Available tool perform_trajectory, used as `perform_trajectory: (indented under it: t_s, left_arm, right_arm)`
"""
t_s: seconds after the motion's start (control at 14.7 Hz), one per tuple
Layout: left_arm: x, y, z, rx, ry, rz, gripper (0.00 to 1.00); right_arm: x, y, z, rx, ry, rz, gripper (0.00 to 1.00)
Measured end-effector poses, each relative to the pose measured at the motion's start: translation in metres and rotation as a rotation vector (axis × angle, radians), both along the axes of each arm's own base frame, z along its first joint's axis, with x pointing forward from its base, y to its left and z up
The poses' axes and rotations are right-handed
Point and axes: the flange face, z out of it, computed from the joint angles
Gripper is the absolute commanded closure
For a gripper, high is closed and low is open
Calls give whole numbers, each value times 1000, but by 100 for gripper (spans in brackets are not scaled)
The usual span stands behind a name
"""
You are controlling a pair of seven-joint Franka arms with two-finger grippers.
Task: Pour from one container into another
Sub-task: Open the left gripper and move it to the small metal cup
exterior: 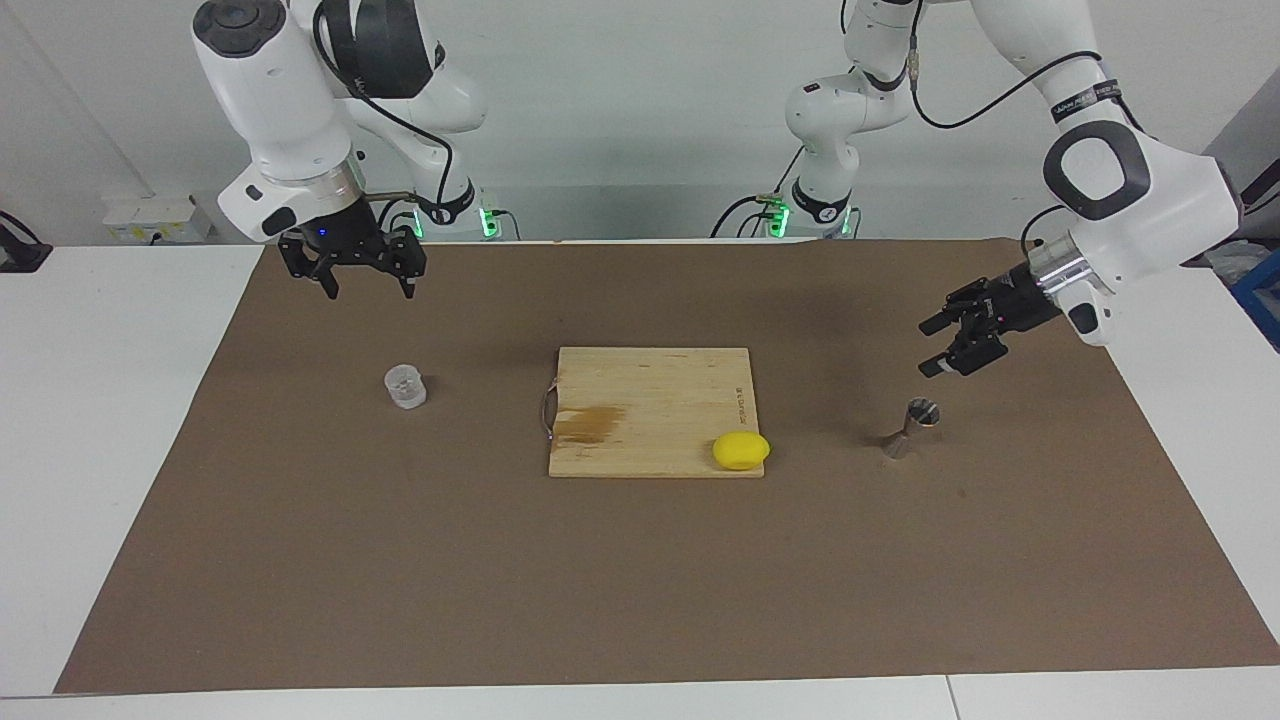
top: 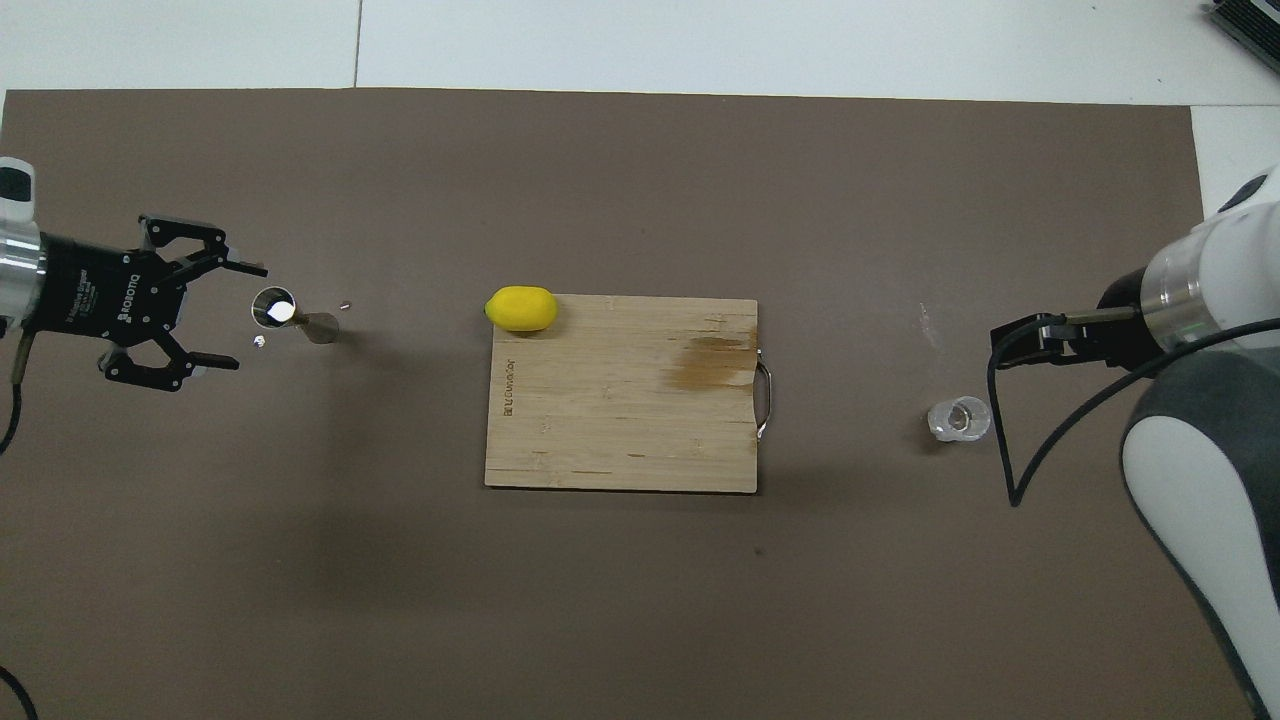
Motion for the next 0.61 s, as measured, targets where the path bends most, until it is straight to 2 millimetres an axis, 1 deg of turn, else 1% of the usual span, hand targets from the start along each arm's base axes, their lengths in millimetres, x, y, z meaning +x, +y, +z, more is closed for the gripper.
perform_trajectory:
  t_s: [0.2,0.34,0.48,0.61]
  left_arm:
    - [-3,29,-31,-101,43,235,0]
    - [-9,47,-57,-177,82,368,0]
    - [-13,60,-84,-258,130,476,0]
    - [-17,69,-110,-339,174,572,0]
  right_arm:
    - [0,0,0,0,0,0,0]
    - [0,0,0,0,0,0,0]
    - [0,0,0,0,0,0,0]
    - [0,0,0,0,0,0,0]
